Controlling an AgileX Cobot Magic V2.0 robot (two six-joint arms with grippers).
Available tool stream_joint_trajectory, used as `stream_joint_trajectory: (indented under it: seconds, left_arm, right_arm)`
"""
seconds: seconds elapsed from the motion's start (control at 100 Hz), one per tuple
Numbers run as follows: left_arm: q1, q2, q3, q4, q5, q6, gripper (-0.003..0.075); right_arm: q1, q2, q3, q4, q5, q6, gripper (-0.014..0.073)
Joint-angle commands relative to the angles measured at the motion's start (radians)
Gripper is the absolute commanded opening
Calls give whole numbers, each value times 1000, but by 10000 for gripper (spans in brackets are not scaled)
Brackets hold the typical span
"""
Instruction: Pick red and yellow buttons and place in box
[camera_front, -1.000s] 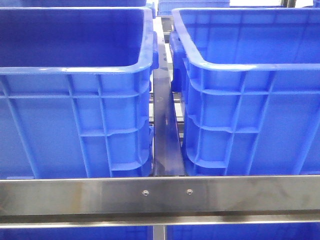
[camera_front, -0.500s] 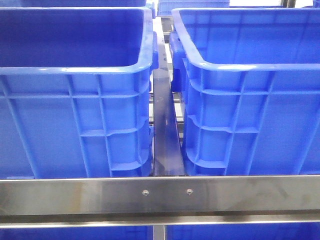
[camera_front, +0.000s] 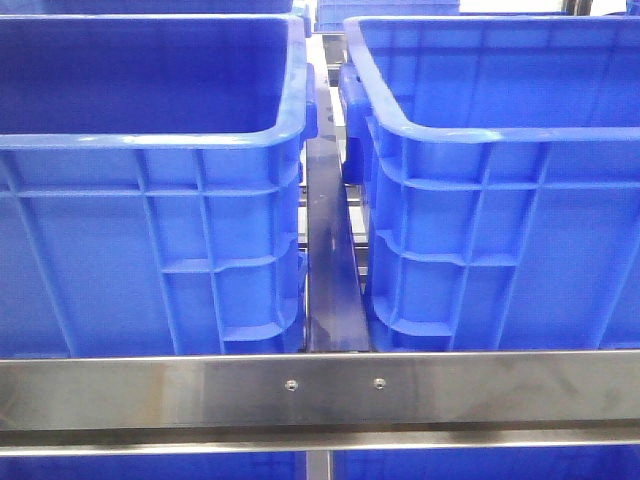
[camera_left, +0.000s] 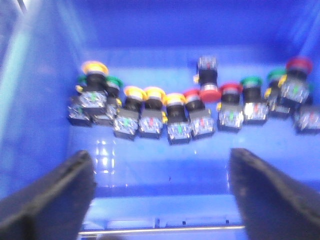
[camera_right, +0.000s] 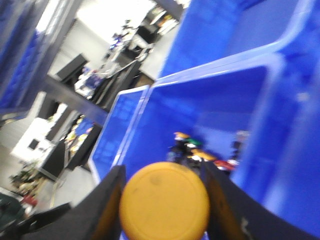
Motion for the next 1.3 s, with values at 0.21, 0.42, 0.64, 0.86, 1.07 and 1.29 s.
stream_joint_trajectory:
  seconds: [0.21,0.42,0.64,0.86,1.07,1.29]
  left_arm:
    - [5,-122,12,37,-69,-14,27]
    - [5,-122,12,43,-73,-14,-19]
    - [5,-122,12,57,-85,-14,-19]
    - [5,-122,12,57,-85,-14,-19]
    - [5,-122,12,57,-85,-14,-19]
    - [5,-122,12,57,-85,-14,-19]
  right_arm:
    - [-151,-43,-31,39,32,41,82]
    - [-200,-43,27,22,-134,72,82]
    - [-200,-21,84,86,-315,115,82]
    - [-198,77,81,189,-324,151,82]
    - [-198,206,81,189,-323,256,82]
    - [-198,297,63,189,-318,341,82]
